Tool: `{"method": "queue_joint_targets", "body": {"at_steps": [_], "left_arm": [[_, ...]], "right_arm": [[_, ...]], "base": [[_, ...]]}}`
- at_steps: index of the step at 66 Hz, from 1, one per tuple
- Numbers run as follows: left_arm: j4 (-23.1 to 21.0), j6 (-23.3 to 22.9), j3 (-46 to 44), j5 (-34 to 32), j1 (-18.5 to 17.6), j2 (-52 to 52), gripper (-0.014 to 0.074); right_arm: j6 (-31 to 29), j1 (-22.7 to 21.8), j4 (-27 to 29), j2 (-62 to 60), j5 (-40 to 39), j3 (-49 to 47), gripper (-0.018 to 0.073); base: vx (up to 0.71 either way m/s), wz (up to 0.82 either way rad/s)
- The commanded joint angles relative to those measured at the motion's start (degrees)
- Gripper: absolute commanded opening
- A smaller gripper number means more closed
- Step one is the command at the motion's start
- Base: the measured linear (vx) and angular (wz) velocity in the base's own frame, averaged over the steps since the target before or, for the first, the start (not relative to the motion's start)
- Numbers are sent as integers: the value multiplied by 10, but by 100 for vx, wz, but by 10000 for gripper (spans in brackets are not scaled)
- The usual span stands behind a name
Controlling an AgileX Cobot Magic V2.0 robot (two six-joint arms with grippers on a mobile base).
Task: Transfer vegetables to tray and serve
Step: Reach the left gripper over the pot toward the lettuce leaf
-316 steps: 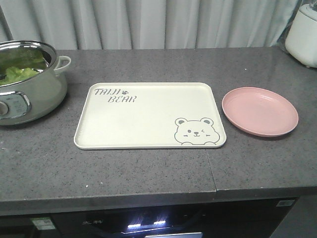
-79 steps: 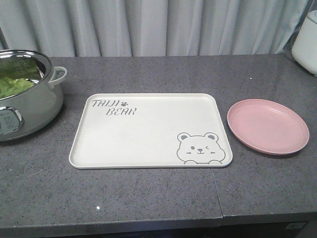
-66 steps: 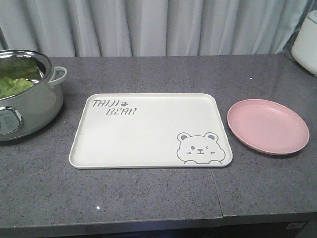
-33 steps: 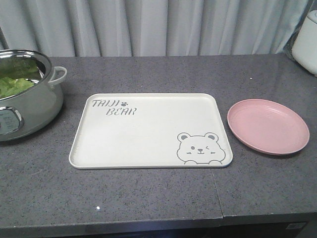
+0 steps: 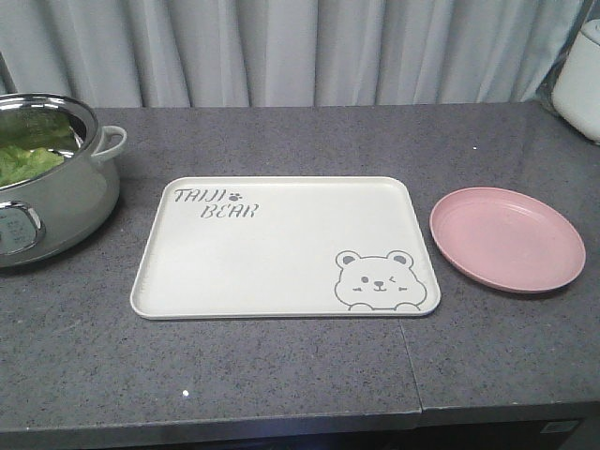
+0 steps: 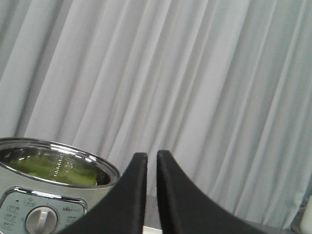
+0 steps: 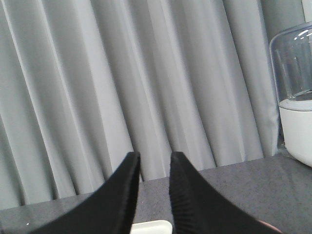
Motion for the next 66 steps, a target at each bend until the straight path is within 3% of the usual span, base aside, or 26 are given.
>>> {"method": "queue_joint_targets", "body": {"at_steps": [1,5,12,23,30,40,54,66], "left_arm": [[-5,-6,-52,32,-1,-2,153],[-7,-6,-65,49,-1,-2,239],[-39,-19,-71,47,-1,-2,398],[-86,-21,-71,16,-1,-2,587],[-95,-20,-90,19,-1,9,596],[-82,10,-203,114,-1,118,576],[-42,122,-453,234,-1,379,576],[13,151,-685,332,-1,587,576]], "right_arm": [[8,-3,-12,58,-54,-43,375],[11,-3,-12,83,-81,-46,505],[23,-3,-10,107,-104,-46,654],[30,-3,-14,123,-110,-46,681],[30,-3,-17,130,-103,-46,667],[30,-3,-40,143,-81,-57,652],[30,-3,-78,169,-39,-84,638],[30,-3,-100,180,28,-84,629]], "base": [[0,0],[0,0],[0,0],[0,0],[0,0],[0,0],[0,0],[0,0]]}}
